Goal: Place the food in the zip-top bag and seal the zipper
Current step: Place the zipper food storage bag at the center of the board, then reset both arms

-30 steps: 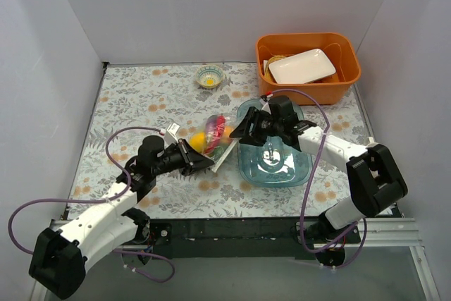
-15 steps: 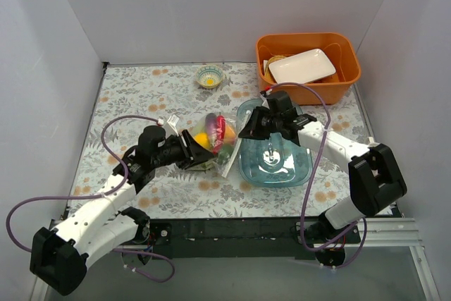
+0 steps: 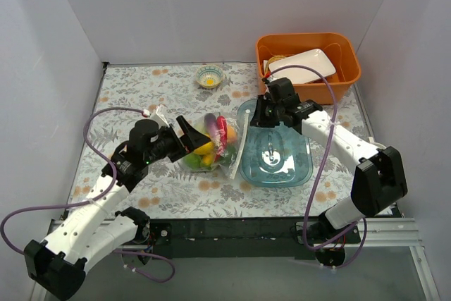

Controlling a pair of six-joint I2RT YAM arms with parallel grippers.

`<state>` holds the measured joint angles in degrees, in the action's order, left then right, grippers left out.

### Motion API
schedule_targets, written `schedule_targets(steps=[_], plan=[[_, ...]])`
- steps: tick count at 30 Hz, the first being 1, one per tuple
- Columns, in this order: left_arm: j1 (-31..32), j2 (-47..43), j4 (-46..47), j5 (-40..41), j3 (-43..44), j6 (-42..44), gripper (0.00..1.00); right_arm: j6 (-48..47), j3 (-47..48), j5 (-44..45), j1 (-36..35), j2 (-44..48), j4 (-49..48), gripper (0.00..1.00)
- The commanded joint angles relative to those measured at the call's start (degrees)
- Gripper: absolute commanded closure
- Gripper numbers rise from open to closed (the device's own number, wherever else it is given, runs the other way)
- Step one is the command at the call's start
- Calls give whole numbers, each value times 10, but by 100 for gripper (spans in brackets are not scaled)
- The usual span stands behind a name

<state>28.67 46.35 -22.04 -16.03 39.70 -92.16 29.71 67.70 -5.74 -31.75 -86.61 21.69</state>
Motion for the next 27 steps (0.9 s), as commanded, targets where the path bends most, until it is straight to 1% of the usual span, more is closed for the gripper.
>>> schedule_targets(steps=[1,4,5,7,8,9,10,11,12,14,15,16,17,18,19,20,22,24,25,27], plan=[[-3,29,-70,106,76,58,2,-62,41,81,5,-1,58,76],[-5,67,-92,131,106,101,2,-71,52,135,6,5,82,75],[-8,77,-99,152,130,110,2,-74,51,158,7,8,86,74],[-16,110,-111,153,152,137,2,-74,38,175,11,25,88,72],[-27,121,-111,169,169,141,2,-75,31,186,12,37,88,71],[-34,129,-110,163,175,148,2,-75,17,190,18,42,88,71],[-43,136,-100,159,178,155,2,-77,10,194,20,49,88,68],[-64,151,-95,121,181,156,2,-77,4,204,23,60,89,66],[-76,159,-90,105,184,156,2,-80,-3,209,28,65,91,63],[-112,184,-54,52,188,169,2,-82,-20,228,33,81,95,62],[-124,200,-43,-2,204,175,2,-84,-26,233,38,86,98,57],[-134,216,-38,-26,222,181,2,-87,-36,236,41,91,98,51],[-147,233,-41,-39,240,186,2,-91,-41,237,45,99,99,49],[-152,274,-47,-49,259,190,2,-92,-45,233,55,102,100,45],[-155,292,-59,-68,304,196,2,-100,-49,229,59,106,100,39],[-159,314,-63,-78,322,217,2,-102,-55,214,65,112,101,38],[-161,359,-74,-109,366,239,2,-106,-59,194,86,119,104,31],[-163,380,-73,-96,376,254,2,-110,-70,165,116,131,95,29],[-164,382,-77,-56,380,256,2,-112,-73,155,126,135,91,29],[-166,378,-64,-30,371,257,2,-127,-80,147,152,139,84,29]])
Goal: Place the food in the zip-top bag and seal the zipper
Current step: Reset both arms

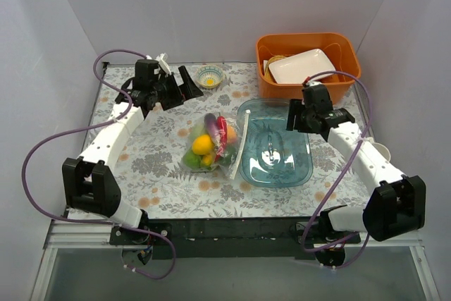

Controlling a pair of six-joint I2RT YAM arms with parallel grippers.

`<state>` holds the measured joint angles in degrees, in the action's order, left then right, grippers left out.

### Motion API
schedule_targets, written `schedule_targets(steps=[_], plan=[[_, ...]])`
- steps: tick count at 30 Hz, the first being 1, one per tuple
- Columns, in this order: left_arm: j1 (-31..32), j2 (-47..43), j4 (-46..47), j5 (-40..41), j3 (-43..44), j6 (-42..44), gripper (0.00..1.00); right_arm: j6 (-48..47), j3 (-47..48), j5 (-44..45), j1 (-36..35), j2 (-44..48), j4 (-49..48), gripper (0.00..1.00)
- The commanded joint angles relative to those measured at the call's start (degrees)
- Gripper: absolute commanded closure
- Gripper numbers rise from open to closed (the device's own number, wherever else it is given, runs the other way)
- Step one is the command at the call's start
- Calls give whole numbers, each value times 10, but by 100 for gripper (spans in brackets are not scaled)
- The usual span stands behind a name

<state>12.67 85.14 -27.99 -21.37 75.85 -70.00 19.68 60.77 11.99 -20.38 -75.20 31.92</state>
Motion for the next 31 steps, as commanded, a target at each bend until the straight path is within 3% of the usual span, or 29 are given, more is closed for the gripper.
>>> schedule_targets(steps=[1,10,17,20,25,31], plan=[[-7,-21,12,32,-5,36,2,-29,-8,-26,45,23,-13,28],[-26,-66,85,6,-44,50,2,-34,-42,47,68,48,-47,25],[-29,-62,100,40,-38,76,2,-54,-102,68,147,68,-120,21],[-33,-61,112,26,-53,72,2,-106,-148,61,167,66,-202,21],[-39,-92,161,-2,-110,66,2,-195,-267,87,167,101,-416,21],[-42,-114,180,5,-130,78,2,-172,-308,111,170,116,-451,21]])
